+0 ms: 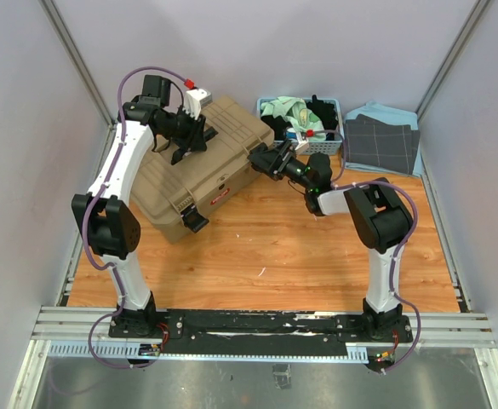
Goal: Pack the tool kit
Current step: Close the toolbox at the center of the board.
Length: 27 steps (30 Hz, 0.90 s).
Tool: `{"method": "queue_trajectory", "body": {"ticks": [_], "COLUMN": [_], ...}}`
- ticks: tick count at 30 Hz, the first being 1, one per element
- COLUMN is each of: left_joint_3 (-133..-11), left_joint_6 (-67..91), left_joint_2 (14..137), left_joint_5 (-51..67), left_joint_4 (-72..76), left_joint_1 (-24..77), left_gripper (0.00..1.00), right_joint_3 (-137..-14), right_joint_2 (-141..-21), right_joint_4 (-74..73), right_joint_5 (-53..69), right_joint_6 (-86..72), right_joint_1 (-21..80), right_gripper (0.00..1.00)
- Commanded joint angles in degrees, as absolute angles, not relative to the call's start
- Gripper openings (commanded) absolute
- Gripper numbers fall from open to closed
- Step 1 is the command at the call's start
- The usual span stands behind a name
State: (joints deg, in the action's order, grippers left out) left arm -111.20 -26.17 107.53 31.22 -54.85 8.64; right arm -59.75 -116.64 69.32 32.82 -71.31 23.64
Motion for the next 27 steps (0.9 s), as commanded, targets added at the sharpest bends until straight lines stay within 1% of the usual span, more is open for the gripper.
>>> {"method": "queue_trajectory", "body": {"ticks": [1,4,12,20,27], "left_joint_3": [-108.73,-108.64,-109.02,-108.77,-108.90], "left_joint_6": [-29.35,-29.52,-29.47,-29.71,-29.79], "left_joint_2": [110.92,111.00,111.36,111.11,111.18], "left_joint_5": [34.36,34.37,34.54,33.86,33.86], "left_joint_4": [-62.50,-62.54,-62.54,-62.50,-62.50], "left_joint_1": [11.16,11.16,11.15,11.03,11.07], "left_gripper": [0.00,0.00,0.00,0.00,0.00], "right_joint_3": [-58.90,-56.82,-58.02,-59.77,-57.74], "right_joint_2": [-116.77,-116.71,-121.63,-124.23,-122.78], "right_joint_4": [77.95,78.49,86.75,88.72,87.23], "right_joint_5": [21.13,18.30,15.54,15.28,14.76], "right_joint_6": [-80.35,-82.49,-89.96,-91.97,-91.30], "right_joint_1": [22.94,22.95,23.24,22.96,22.42], "right_gripper": [0.79,0.77,0.81,0.81,0.74]}}
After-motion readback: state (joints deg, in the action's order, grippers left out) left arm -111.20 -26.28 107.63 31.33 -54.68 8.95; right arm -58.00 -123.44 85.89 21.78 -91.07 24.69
